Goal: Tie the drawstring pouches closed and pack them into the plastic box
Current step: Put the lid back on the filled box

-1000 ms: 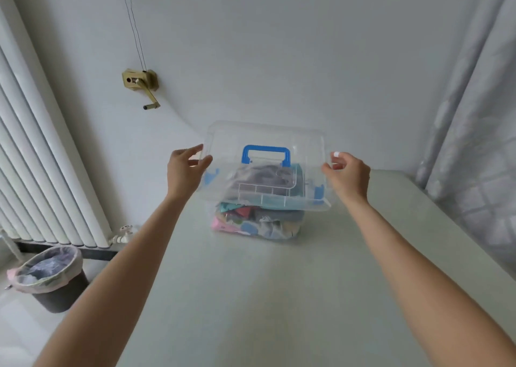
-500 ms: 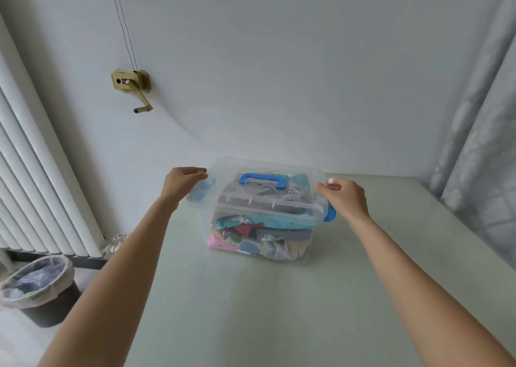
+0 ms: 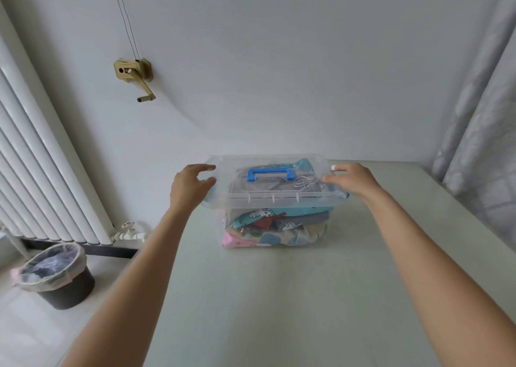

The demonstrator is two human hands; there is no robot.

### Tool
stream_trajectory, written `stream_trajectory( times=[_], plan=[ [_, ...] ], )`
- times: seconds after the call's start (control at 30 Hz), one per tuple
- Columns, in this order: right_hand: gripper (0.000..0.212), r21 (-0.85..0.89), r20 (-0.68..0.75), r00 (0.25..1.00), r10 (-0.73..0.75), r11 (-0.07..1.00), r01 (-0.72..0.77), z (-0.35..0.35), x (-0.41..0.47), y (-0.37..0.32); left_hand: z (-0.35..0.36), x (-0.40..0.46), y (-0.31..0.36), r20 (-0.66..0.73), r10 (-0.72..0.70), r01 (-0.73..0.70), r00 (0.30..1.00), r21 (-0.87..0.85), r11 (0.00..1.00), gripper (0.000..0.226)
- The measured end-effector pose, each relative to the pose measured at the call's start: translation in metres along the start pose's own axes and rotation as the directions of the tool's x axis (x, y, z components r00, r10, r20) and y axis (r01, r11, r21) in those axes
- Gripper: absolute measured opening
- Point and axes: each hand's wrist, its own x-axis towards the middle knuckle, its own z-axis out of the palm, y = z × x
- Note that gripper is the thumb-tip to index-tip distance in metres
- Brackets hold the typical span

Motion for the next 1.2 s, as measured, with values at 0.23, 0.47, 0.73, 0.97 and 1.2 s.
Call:
stream_trajectory(
  times=[0.23,0.47,0.73,0.97,1.2],
  plan=[
    [0.065,0.337,0.064,0.988,0.139,0.929,-0.153,0.006,-0.012,0.005,0.002,-0.022,0.054,0.240,0.454,-0.514,0.858,0.378,0.770,0.028],
    [0.078,0.533,0.042,0.997,0.062,0.843,-0.075,0.005,-0.026,0.007,0.044,-0.053,0.082,0.467,0.417,-0.604,0.780,0.388,0.696,0.055],
    [0.055,0.417,-0.058,0.995,-0.087,0.903,0.103,0.013,-0.033,0.007,0.055,-0.055,0.069,0.431,0.450,-0.618,0.782,0.445,0.648,0.056],
    [0.050,-0.099,-0.046,0.983,-0.180,0.980,0.175,0.010,-0.041,-0.005,0.060,-0.051,0.065,0.410,0.474,-0.621,0.779,0.398,0.676,0.054],
    [0.046,-0.404,0.065,0.776,-0.627,0.695,0.595,0.037,-0.059,-0.065,0.029,-0.055,0.043,-0.175,0.367,-0.380,0.914,-0.051,0.923,0.027]
  ],
)
